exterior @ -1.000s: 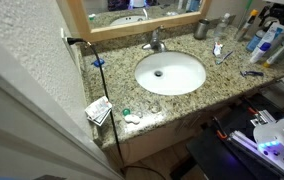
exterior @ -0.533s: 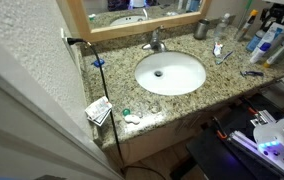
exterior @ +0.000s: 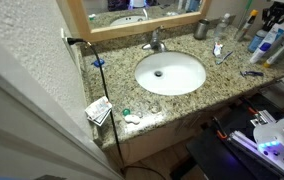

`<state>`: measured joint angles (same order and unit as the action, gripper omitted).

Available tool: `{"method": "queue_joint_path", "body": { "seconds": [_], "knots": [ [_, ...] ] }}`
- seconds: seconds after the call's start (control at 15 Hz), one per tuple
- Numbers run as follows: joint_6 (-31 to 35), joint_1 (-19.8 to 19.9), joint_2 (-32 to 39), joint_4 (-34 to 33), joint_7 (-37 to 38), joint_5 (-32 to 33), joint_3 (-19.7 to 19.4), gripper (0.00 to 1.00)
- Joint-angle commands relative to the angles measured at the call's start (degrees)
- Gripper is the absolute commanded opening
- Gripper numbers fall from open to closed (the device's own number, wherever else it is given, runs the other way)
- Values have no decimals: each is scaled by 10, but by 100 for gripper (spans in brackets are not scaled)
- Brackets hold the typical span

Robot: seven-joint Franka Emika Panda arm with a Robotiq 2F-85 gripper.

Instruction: Place the blue and white pump bottle on the right side of the faucet, place the green and white pump bottle on the left side of the faucet, put the toothbrush in the silver cup, place the toothpaste next to the silver cup

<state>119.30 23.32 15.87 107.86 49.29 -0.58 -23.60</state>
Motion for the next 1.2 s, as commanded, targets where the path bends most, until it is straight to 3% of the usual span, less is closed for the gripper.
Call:
{"method": "queue_joint_path", "body": {
  "seconds": [0.0,0.33,0.47,0.53,0.6,0.67,0.73,1.13],
  "knots": [
    [-14,-2,-54,0,-19,-12,-6,8],
    [-14,-5,-178,-5,-98,26,-3,8],
    [-21,1,-230,-14,-138,-9,-3,8],
    [-9,2,-180,-18,-100,9,-1,8],
    [-13,3,-201,-19,-105,7,0,31],
    [-16,4,-209,-17,-104,7,0,31],
    [-17,3,-206,-15,-103,7,0,8],
    [-42,-61,-248,-34,-97,47,84,8]
  ]
}}
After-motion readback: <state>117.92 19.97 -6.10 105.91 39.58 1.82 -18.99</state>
